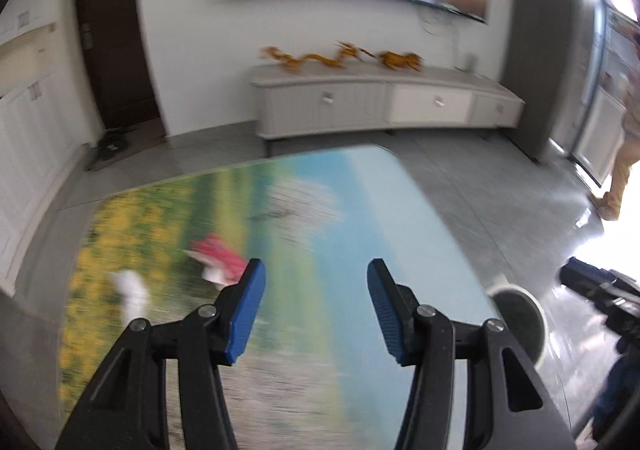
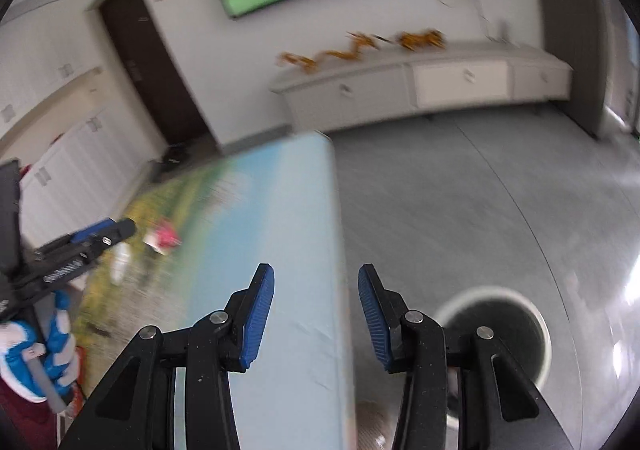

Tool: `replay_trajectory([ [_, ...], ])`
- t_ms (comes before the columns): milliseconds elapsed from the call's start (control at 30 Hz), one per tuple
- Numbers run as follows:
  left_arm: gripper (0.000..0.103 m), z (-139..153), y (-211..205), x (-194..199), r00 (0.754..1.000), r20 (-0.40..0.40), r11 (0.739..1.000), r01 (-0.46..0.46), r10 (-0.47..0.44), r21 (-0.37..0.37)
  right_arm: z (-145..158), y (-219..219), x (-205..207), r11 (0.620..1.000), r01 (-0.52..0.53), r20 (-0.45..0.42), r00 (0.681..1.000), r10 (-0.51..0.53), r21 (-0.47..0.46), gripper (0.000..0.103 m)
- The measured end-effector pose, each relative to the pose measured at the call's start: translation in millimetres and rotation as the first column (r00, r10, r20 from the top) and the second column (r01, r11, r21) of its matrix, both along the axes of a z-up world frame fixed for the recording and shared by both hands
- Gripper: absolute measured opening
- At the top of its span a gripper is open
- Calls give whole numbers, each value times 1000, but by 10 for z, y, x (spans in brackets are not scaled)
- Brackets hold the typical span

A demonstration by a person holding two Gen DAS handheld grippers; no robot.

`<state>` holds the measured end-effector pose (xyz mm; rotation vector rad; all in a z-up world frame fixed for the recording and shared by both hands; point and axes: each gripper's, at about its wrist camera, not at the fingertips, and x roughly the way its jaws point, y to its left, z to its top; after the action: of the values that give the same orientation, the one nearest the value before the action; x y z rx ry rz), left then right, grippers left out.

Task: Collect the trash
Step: 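Move both open tools back over the remaining table trash, then grasp the clear plastic bag with the left tool while the right tool grasps the pink carton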

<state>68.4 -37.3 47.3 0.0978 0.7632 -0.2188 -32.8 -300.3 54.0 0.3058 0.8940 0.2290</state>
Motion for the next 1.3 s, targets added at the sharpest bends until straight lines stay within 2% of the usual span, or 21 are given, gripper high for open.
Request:
replay_trajectory([
  [167,51,276,633,240,995,37,994,-95,93,52,593,509,372,993,-116,112,987,113,20,41],
  [267,51,465,970,376,990,45,989,-133,131,63,849,776,607,985,-171,151,975,165,25,41],
  [367,51,634,1299,532,987,54,985,-157,154,65,1037,1052,856,976,-214,179,962,205,34,41],
  [467,51,611,1518,707,983,27,981,-182,180,71,1056,1396,1039,961,-278,182,946,270,19,46],
  [567,51,350,1693,865,971,-56,972,-229,232,46,768,1796,1266,941,-338,125,935,333,25,48],
  [667,51,-25,1780,985,948,-128,956,-285,291,67,352,2225,1421,920,-391,51,920,389,31,48],
  [767,51,-340,1831,1063,917,-209,940,-336,340,52,-130,2545,1520,904,-426,-35,903,427,49,48],
  [867,51,-593,1894,1130,887,-253,922,-383,386,65,-528,2766,1606,900,-435,-109,893,436,32,48],
  [967,51,-792,1904,1157,868,-287,912,-406,406,64,-789,2857,1653,901,-433,-153,888,434,38,48],
  [1233,50,-1082,1931,1223,841,-326,896,-440,432,54,-1126,3021,1768,902,-431,-208,883,421,-3,48],
  [1300,36,-1127,1911,1220,836,-334,895,-444,435,55,-1153,3032,1766,900,-435,-200,884,424,-13,46],
])
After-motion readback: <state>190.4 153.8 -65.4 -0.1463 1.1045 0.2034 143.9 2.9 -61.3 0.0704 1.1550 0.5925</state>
